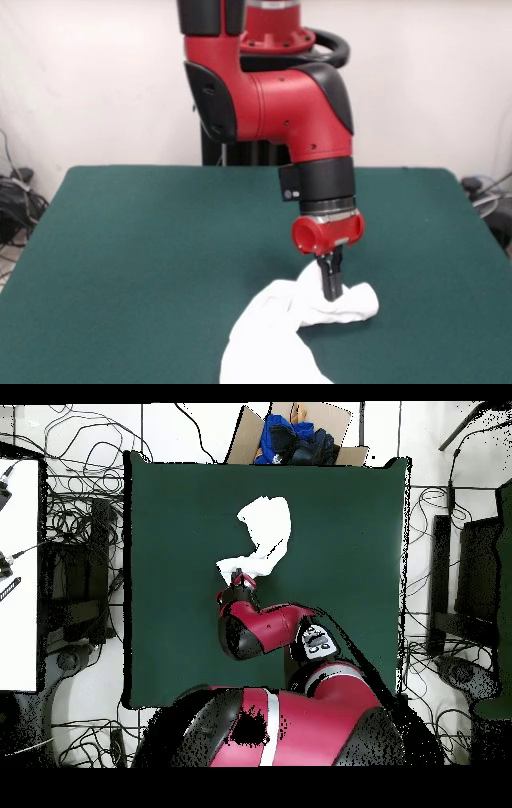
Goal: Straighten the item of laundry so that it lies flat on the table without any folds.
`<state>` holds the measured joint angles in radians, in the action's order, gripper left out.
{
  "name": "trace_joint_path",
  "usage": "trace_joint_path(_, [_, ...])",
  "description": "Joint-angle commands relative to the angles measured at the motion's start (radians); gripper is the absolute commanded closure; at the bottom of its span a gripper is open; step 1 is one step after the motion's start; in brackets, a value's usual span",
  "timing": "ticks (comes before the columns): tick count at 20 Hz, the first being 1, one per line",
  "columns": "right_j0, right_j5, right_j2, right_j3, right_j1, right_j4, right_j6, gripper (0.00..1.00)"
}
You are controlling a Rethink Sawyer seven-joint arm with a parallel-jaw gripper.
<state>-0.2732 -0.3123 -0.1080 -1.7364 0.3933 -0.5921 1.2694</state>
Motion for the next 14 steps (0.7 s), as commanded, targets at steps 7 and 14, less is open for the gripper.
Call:
trace_joint_path(7, [-0.004, 0.092, -0.06, 0.084, -0.026, -0.062, 0.111, 1.0])
trace_joint_path(14, [-0.004, 0.09, -0.061, 0.083, -0.023, -0.064, 0.111, 1.0])
